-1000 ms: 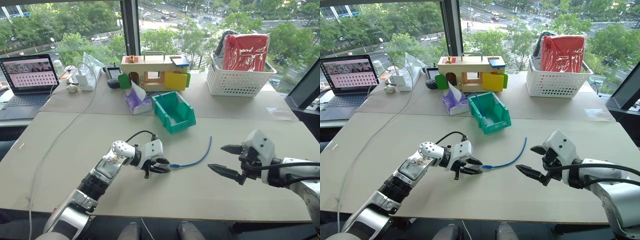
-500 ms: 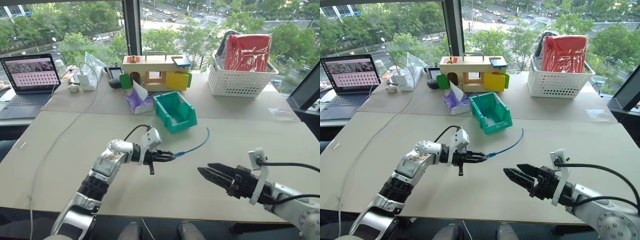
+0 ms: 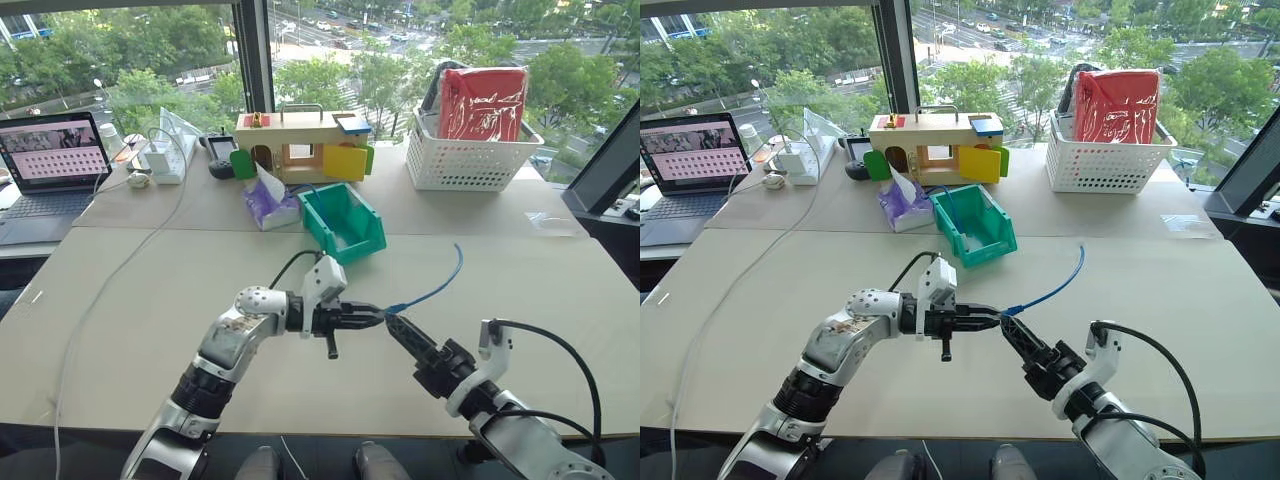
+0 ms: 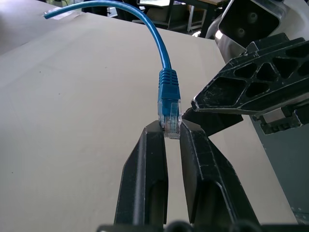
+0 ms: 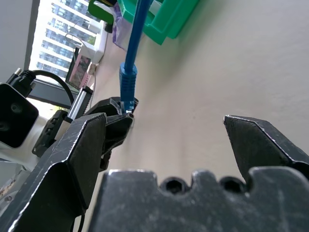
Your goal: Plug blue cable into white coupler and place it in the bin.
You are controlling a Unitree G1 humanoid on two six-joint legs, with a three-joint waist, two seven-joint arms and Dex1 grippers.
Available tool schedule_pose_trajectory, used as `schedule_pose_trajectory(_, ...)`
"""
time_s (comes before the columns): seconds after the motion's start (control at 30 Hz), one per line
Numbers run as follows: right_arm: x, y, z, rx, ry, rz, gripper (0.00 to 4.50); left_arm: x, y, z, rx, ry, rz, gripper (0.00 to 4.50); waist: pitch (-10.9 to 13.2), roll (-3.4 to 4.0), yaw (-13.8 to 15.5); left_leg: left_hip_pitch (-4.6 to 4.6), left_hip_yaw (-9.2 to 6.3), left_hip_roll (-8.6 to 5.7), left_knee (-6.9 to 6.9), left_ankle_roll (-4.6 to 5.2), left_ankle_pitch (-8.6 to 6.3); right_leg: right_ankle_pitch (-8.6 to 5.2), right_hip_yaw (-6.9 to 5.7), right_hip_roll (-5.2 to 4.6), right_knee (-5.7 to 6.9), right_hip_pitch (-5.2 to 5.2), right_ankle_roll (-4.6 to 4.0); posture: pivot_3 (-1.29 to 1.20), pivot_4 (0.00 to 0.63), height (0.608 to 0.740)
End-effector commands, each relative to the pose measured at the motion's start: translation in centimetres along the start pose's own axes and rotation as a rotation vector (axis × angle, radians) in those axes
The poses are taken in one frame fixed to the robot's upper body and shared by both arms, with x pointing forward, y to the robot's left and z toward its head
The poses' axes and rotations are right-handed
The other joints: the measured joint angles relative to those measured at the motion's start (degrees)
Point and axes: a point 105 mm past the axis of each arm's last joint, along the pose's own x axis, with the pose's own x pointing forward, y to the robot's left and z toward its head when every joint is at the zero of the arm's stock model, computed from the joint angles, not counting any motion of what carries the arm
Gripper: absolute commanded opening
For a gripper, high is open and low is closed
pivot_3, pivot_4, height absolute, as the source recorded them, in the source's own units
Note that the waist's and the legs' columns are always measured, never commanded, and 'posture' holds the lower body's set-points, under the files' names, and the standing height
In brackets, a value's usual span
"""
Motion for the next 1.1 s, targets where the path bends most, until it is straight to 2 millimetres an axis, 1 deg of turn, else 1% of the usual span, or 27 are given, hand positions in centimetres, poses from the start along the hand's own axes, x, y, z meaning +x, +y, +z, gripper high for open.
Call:
schedule_pose_trajectory(0.03, 0.2, 1.4, 1.2, 0.005, -0.056, 0.046, 4.50, 0.3, -0.9, 0.9, 0.033, -0.024, -0.033, 0.00, 0.0, 0.00, 0.0, 0.00, 0.00, 0.00, 0.00, 0.00, 0.00, 0.00, 0.00, 0.00, 0.00, 0.00, -0.01, 0.00, 0.150, 0.729)
schedule_pose_trajectory(0.27, 0.3, 1.6, 1.5, 0.004, -0.065, 0.046, 4.50, 0.5, -1.0, 0.8, 0.033, -0.018, -0.040, 0.00, 0.0, 0.00, 0.1, -0.01, 0.00, 0.00, 0.00, 0.00, 0.00, 0.00, 0.01, 0.00, -0.02, 0.00, -0.01, 0.00, 0.150, 0.729)
schedule_pose_trajectory(0.37, -0.2, 1.7, 2.0, -0.011, -0.108, 0.028, 4.50, 0.5, -1.0, 0.7, 0.032, -0.012, -0.042, 0.00, 0.0, 0.00, 0.2, -0.01, 0.00, -0.01, 0.00, 0.00, 0.00, 0.00, 0.01, 0.00, -0.02, 0.01, -0.01, 0.00, 0.150, 0.729)
schedule_pose_trajectory(0.47, -0.6, 1.8, 2.0, -0.010, -0.116, 0.026, 4.50, 0.5, -0.9, 0.5, 0.030, 0.002, -0.030, 0.00, 0.0, 0.00, 0.4, -0.01, 0.01, -0.01, 0.00, 0.00, 0.00, 0.00, 0.02, -0.01, -0.03, 0.00, -0.01, 0.00, 0.150, 0.729)
schedule_pose_trajectory(0.53, -0.7, 1.8, 2.0, -0.014, -0.118, 0.022, 3.99, 0.6, -0.9, 0.5, 0.026, 0.001, -0.032, 0.00, 0.0, 0.00, 0.5, -0.01, 0.01, 0.00, 0.00, 0.00, 0.00, 0.00, 0.02, 0.00, -0.03, 0.01, -0.01, 0.00, 0.150, 0.729)
schedule_pose_trajectory(0.57, -0.7, 1.8, 2.0, -0.016, -0.118, 0.021, 3.85, 0.7, -0.9, 0.5, 0.026, 0.000, -0.033, 0.00, 0.0, 0.00, 0.5, -0.01, 0.03, -0.01, 0.00, 0.00, 0.00, 0.00, 0.04, -0.01, -0.03, 0.01, -0.01, 0.00, 0.150, 0.729)
schedule_pose_trajectory(0.6, -0.7, 1.9, 1.9, -0.018, -0.116, 0.021, 3.47, 0.7, -0.9, 0.5, 0.026, 0.000, -0.034, 0.00, 0.0, 0.00, 0.6, -0.01, 0.03, -0.01, 0.00, 0.00, 0.00, 0.00, 0.04, -0.01, -0.04, 0.01, -0.01, 0.00, 0.150, 0.729)
schedule_pose_trajectory(0.67, -0.6, 2.0, 1.8, -0.021, -0.110, 0.026, 2.87, 0.7, -0.8, 0.6, 0.027, -0.001, -0.034, 0.00, 0.0, 0.00, 0.6, -0.01, 0.03, -0.01, 0.00, 0.00, 0.00, 0.00, 0.04, -0.01, -0.04, 0.01, -0.01, 0.00, 0.150, 0.729)
schedule_pose_trajectory(0.73, -0.6, 2.1, 1.6, -0.020, -0.105, 0.030, 2.08, 0.8, -0.8, 0.6, 0.028, -0.001, -0.037, 0.00, 0.0, 0.00, 0.6, -0.01, 0.03, 0.00, 0.00, 0.00, 0.00, 0.00, 0.04, 0.00, -0.04, 0.00, -0.01, 0.00, 0.150, 0.729)
schedule_pose_trajectory(0.77, -0.6, 2.1, 1.6, -0.019, -0.103, 0.032, 1.82, 0.8, -0.8, 0.6, 0.028, -0.002, -0.039, 0.00, 0.0, 0.00, 0.6, -0.01, 0.03, 0.00, 0.00, 0.00, 0.00, 0.00, 0.04, 0.00, -0.04, 0.00, -0.02, 0.00, 0.150, 0.729)
schedule_pose_trajectory(0.83, -0.6, 2.2, 1.4, -0.018, -0.097, 0.036, 1.05, 0.9, -0.9, 0.6, 0.025, -0.003, -0.043, 0.00, 0.0, 0.00, 0.7, -0.01, 0.03, -0.01, 0.00, 0.00, 0.00, 0.00, 0.04, -0.01, -0.04, 0.01, -0.01, 0.00, 0.150, 0.729)
schedule_pose_trajectory(0.93, -0.6, 2.2, 1.3, -0.016, -0.093, 0.039, 0.03, 1.0, -0.9, 0.6, 0.022, -0.005, -0.046, 0.00, 0.0, 0.00, 0.7, -0.01, 0.04, -0.01, 0.00, 0.00, 0.00, 0.00, 0.05, -0.01, -0.06, 0.01, -0.01, 0.00, 0.150, 0.729)
schedule_pose_trajectory(1.1, -0.7, 2.2, 1.6, -0.014, -0.114, 0.036, 0.01, 0.9, -0.8, 0.7, 0.001, -0.012, -0.054, 0.00, 0.0, 0.00, 0.8, -0.01, 0.04, -0.01, 0.00, 0.00, 0.00, 0.00, 0.05, -0.01, -0.06, 0.01, -0.01, 0.00, 0.150, 0.729)
